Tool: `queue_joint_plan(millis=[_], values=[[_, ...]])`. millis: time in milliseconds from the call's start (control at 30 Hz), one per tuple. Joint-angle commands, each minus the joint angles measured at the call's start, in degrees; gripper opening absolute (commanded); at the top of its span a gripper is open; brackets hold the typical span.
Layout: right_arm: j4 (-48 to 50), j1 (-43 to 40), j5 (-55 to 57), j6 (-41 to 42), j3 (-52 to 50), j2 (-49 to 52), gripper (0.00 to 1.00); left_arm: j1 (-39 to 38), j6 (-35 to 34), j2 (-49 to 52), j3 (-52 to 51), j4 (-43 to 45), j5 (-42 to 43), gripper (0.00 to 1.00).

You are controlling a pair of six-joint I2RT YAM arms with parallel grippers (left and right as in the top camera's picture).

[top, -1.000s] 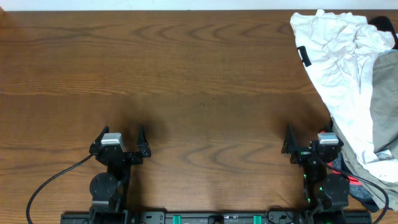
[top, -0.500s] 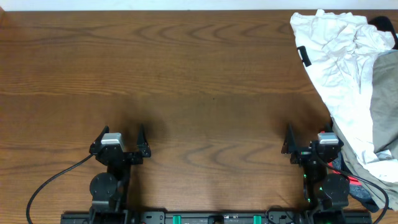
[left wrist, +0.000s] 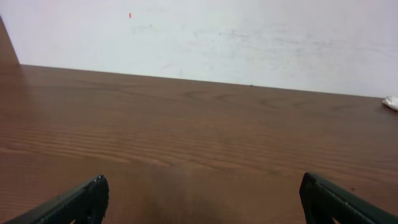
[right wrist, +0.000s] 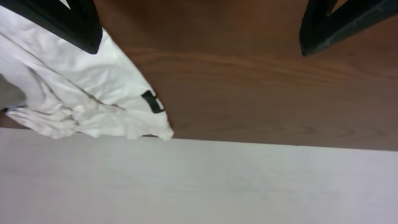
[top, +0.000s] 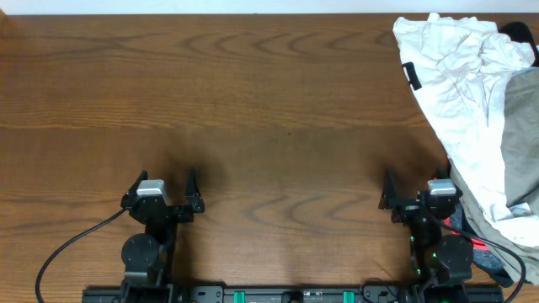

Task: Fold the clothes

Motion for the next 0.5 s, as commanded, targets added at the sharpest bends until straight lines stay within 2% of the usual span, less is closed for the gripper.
queue_joint_plan(millis=[0,100,233,467], values=[[-0.44,0.92,-2.73,4.44,-0.09,0.37,0.99,0.17,-2.56,-0.37,-1.16,-1.46,-0.42,0.98],[-0.46,0.92,-2.78,8.98,0.0,1.22,0.99,0.17,-2.73,-0.31,-0.09,-2.95,1.33,0.98],[-4.26,0.92,-2.73,9.66,2.49,2.97,0.99,0.17,-2.69,1.29,4.09,-6.78,4.09,0.98],[-14.4,0.9,0.79,9.7,14.45,10.84,0.99,0.17,-2.71,10.82,18.21,-17.16,7.08,0.98]])
